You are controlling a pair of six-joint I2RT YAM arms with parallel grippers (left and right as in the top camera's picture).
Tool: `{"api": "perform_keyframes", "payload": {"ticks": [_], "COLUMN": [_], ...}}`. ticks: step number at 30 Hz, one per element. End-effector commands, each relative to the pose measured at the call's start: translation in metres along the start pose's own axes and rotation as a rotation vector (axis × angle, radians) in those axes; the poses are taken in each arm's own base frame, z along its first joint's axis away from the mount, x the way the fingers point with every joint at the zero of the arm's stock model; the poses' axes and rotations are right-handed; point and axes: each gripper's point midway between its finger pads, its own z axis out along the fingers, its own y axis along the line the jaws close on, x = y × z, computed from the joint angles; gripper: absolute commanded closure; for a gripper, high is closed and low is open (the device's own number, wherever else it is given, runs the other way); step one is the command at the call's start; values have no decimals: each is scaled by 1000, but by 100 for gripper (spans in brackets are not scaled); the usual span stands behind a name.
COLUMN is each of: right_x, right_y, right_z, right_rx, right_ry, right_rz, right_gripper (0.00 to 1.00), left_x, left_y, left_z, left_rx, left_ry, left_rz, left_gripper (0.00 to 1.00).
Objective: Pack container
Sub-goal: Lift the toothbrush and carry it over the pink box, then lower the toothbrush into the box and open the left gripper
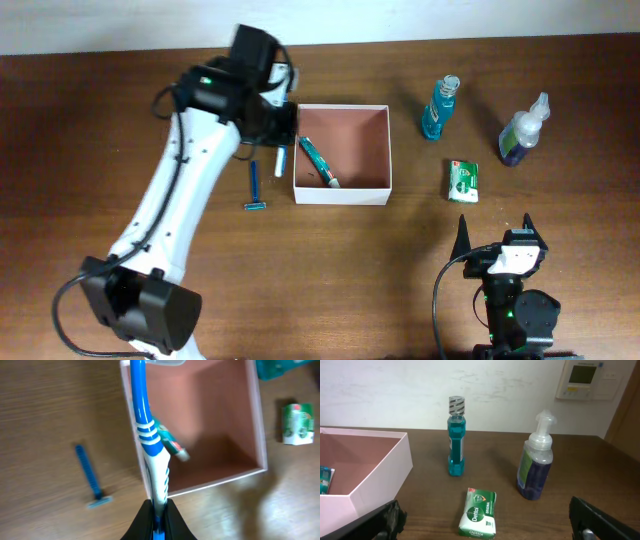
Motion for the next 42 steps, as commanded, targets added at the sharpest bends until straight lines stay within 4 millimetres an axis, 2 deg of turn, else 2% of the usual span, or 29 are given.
{"api": "perform_keyframes", "payload": {"ticks": [1, 6, 11, 12, 21, 25, 35, 42], "right_x": [1, 1, 1, 1, 1, 1, 1, 1], "right_y": [4, 4, 4, 4, 4, 4, 4, 4], "right_z": [0, 0, 0, 0, 0, 0, 0, 0], "right_rx": [-19, -19, -19, -19, -18, -19, -19, -19], "right_ry": [-1, -1, -1, -1, -1, -1, -1, -1], "right_rz": [-7, -7, -6, -7, -7, -6, -7, -7], "right_gripper": [2, 2, 1, 2, 2, 2, 2, 2], "left_x": [-7, -10, -1, 2, 12, 14, -3, 4], "left_y": [-22, -29, -28, -27, -25, -26, -23, -19], "left_z": [8, 27, 59, 72, 112, 121, 125, 143], "left_rx": [5, -24, -43, -50, -70, -73, -94, -100], "left_ry": [-29, -30, 41, 62, 131, 142, 73, 115], "left_rz": [-27, -63, -101, -101, -98, -94, -45, 66], "left_gripper": [95, 94, 95, 94, 94, 94, 91, 91]}}
